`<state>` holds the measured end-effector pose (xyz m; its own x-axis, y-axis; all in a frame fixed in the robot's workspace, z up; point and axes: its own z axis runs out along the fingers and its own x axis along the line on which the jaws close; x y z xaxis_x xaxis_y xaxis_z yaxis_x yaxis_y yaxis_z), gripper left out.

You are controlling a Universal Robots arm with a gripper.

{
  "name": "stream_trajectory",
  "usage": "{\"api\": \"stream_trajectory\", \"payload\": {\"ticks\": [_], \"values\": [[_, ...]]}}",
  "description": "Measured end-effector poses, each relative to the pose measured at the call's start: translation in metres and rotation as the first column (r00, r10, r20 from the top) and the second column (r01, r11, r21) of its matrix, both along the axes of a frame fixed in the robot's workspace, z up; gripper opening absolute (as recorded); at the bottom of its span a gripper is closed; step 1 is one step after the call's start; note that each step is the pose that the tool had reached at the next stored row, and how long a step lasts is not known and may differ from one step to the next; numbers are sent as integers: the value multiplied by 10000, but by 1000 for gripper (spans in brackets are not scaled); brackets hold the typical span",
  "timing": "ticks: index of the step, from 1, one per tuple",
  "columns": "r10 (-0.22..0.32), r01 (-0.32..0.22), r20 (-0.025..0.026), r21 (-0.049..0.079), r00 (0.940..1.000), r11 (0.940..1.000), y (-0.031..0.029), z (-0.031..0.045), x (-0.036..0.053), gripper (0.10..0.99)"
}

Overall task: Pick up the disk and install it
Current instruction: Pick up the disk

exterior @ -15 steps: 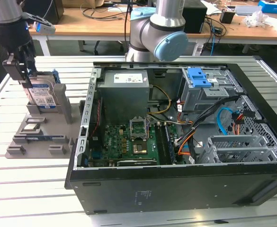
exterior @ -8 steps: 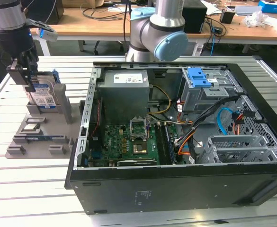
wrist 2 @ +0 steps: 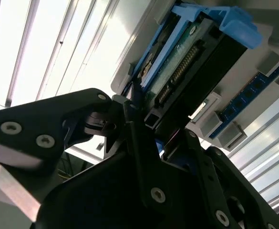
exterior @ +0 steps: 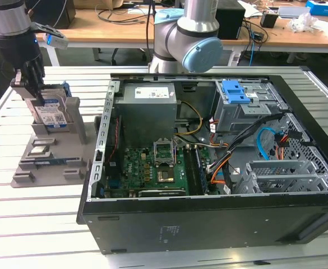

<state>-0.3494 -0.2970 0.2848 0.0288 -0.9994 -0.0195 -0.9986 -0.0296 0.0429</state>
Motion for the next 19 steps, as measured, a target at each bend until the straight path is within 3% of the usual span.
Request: {"api": "stream_trajectory", "payload": {"ticks": [14, 19], "values": [[0, 0, 1, 1, 10000, 10000, 1, 4, 2, 373], [-1, 1, 0, 0, 10000, 10000, 13, 82, 1, 373]]}}
